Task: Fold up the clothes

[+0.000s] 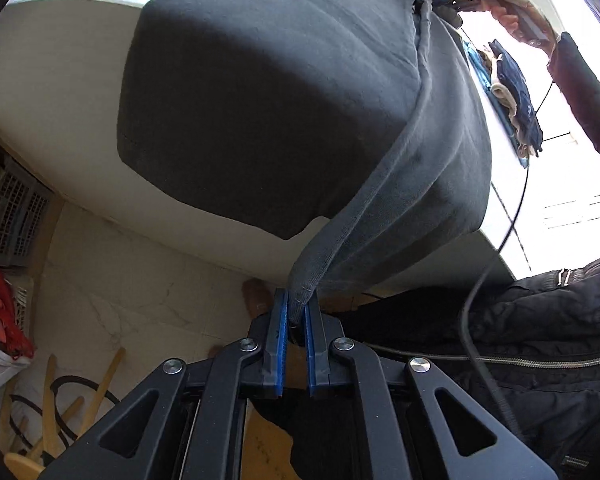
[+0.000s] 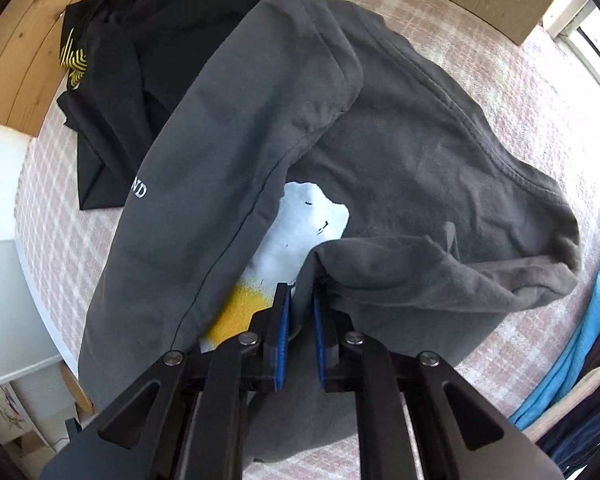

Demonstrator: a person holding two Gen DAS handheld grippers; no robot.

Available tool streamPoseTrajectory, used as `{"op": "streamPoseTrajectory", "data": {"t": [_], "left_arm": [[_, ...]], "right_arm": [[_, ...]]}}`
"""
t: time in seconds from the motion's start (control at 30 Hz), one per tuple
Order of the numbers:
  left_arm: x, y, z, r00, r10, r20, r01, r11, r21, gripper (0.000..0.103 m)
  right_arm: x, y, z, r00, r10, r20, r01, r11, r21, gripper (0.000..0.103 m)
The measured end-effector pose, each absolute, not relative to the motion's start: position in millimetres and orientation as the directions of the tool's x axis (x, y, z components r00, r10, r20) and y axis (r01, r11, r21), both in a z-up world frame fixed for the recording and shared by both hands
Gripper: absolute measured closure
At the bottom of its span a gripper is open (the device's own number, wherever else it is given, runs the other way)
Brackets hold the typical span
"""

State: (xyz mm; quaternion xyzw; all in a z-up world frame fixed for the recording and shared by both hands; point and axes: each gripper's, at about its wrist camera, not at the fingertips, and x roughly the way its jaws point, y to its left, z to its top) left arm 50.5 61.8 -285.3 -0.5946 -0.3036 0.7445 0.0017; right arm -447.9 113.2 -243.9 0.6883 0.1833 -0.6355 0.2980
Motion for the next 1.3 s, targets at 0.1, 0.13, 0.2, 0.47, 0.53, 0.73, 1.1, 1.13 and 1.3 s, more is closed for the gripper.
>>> {"op": "streamPoseTrajectory", "data": {"t": [0.1,0.13,0.2,0.47,0.53,0.73,1.1,1.13,1.3], "left_arm": [[53.4,58.1,-286.9,-0.269,0.349,-0.898,0.394,-0.810,-0.433,0.097],[55.1,56.4,-287.1,-0.264,0.347,-0.900,0.411,-0.804,-0.430,0.097],[66.8,52.7,-279.9,-0.267,0.310,-0.913,0.435,-0.806,-0.401,0.094],[65.7,98.0,-210.5,-0.367,0.255,-0.895,0.377,-0.839,-0.393,0.091],[42.5,117.7,-197.7,-0.396,0.290,-0.871,0.299,-0.857,-0.421,0.091],[-30.5,153.3,-186.8,-0.407,0.314,-0.858,0.139,-0.907,-0.398,0.085],[-45.2,143.0,-209.9,-0.344,0.389,-0.855,0.150,-0.876,-0.459,0.083],[-47.6,144.9,-211.0,-0.336,0.389,-0.858,0.143,-0.879,-0.455,0.083],[-65.0,156.3,-214.6,-0.303,0.384,-0.872,0.132,-0.889,-0.438,0.082]], "right_arm": [[-440.6,134.4,-220.3,0.175,-0.192,-0.966,0.647,-0.716,0.260,0.074],[-438.4,147.2,-212.7,0.181,-0.224,-0.958,0.638,-0.714,0.288,0.067],[-436.9,179.5,-202.6,0.174,-0.286,-0.942,0.592,-0.735,0.332,0.062],[-450.3,241.7,-239.6,0.247,-0.433,-0.867,0.323,-0.806,0.495,0.062],[-440.0,230.9,-251.7,0.286,-0.440,-0.851,0.305,-0.800,0.516,0.062],[-423.8,214.1,-268.1,0.307,-0.429,-0.850,0.333,-0.788,0.518,0.062],[-436.5,230.1,-260.4,0.361,-0.435,-0.825,0.391,-0.732,0.558,0.093],[-439.3,232.2,-264.4,0.366,-0.410,-0.836,0.389,-0.749,0.537,0.087],[-458.4,260.5,-247.1,0.253,-0.442,-0.861,0.316,-0.803,0.505,0.086]]}}
